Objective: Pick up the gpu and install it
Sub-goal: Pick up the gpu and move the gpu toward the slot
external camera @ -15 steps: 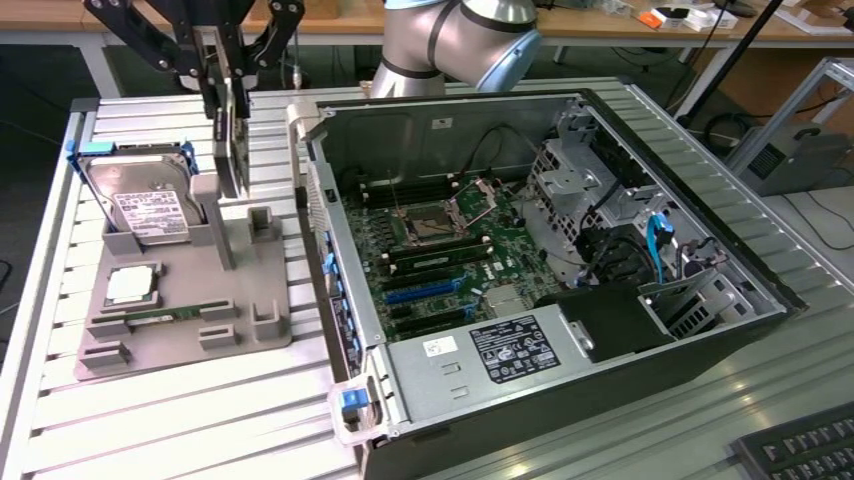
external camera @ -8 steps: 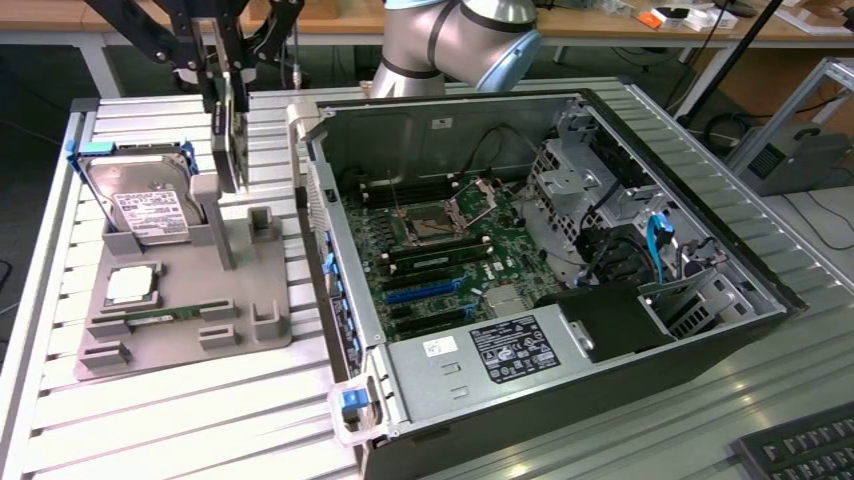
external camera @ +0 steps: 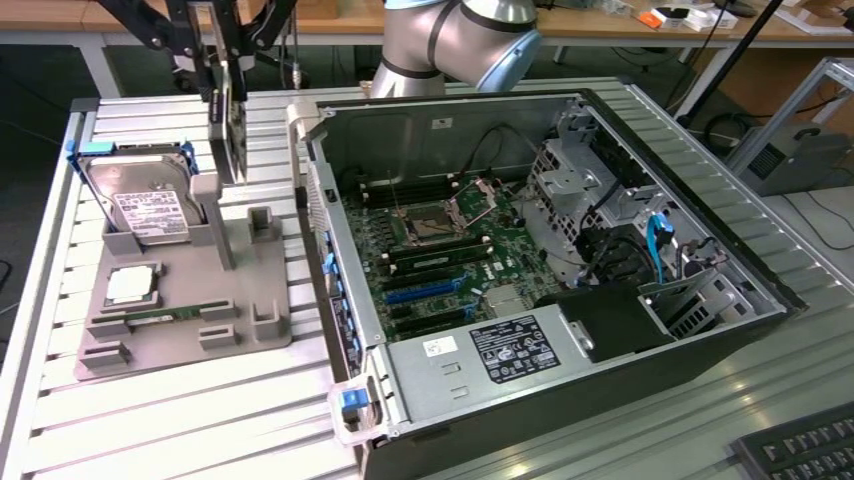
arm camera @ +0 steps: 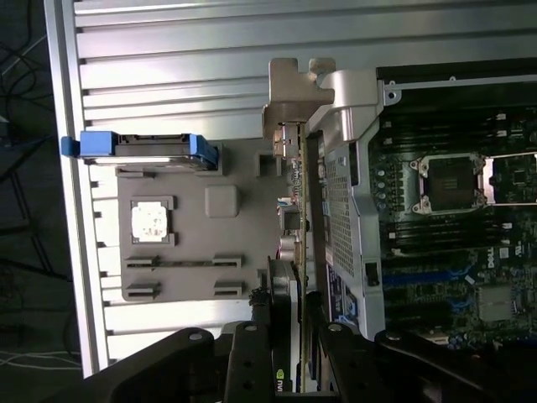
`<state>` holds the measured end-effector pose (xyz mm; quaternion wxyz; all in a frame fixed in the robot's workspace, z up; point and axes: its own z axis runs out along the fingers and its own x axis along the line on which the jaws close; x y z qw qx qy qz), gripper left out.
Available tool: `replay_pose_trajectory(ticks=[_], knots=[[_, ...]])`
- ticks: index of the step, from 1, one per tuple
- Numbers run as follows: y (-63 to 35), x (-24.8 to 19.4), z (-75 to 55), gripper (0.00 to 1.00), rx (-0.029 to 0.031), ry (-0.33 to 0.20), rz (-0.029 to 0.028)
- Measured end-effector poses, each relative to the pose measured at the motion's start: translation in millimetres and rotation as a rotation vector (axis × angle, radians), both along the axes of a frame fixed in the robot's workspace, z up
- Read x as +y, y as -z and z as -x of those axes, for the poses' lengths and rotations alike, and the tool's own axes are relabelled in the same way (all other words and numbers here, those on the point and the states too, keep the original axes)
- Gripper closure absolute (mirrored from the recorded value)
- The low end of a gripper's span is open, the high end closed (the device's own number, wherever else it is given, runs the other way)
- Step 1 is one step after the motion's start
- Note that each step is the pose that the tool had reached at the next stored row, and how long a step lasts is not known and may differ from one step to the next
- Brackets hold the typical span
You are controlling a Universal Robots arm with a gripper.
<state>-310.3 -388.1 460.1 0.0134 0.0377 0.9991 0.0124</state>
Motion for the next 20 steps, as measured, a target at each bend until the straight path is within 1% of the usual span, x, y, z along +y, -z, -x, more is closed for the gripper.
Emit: replay_pose_trajectory(ticks=[20], knots=[[-17.0,0.0,0.0,0.73,0.0,0.0,0.0]])
